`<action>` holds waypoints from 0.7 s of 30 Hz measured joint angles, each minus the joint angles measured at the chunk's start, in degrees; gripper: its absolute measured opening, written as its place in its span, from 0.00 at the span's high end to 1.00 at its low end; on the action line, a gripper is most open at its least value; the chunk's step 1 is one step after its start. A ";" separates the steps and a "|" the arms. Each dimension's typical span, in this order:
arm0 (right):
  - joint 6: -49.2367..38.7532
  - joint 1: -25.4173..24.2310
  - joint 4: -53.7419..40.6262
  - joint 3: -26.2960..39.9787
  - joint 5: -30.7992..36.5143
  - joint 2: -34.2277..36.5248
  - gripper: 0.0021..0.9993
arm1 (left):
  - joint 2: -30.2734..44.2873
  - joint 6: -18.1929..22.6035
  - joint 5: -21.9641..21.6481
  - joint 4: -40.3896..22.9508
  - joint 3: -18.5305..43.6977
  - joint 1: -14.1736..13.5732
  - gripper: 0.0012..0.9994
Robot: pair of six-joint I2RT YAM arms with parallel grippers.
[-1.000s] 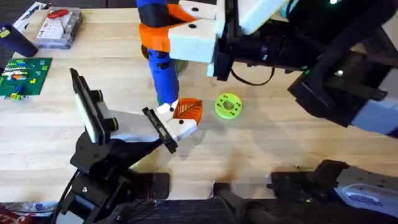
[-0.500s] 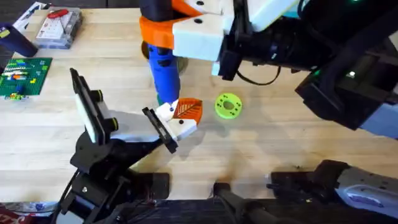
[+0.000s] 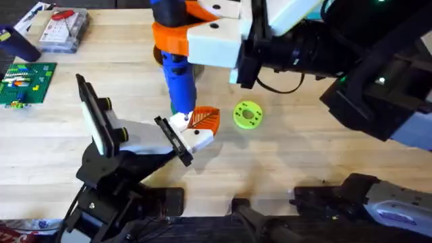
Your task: Pick up the gripper from the table and insert it into the empty holder that is missing its gripper. Then pick up a screw, insert it into the mounting hole, and use the screwdriver to tighten it. Finally, clean up the table by picking up the vegetable and placing it into the bucket.
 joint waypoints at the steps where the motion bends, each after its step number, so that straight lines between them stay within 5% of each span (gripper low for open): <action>1: 0.00 0.00 -0.04 -0.01 0.00 0.01 0.96 | 0.00 0.00 -0.01 -0.01 0.00 0.00 0.99; 21: 0.00 0.00 -0.16 -0.01 0.00 1.41 0.96 | 0.00 0.00 0.00 0.01 0.00 0.00 0.99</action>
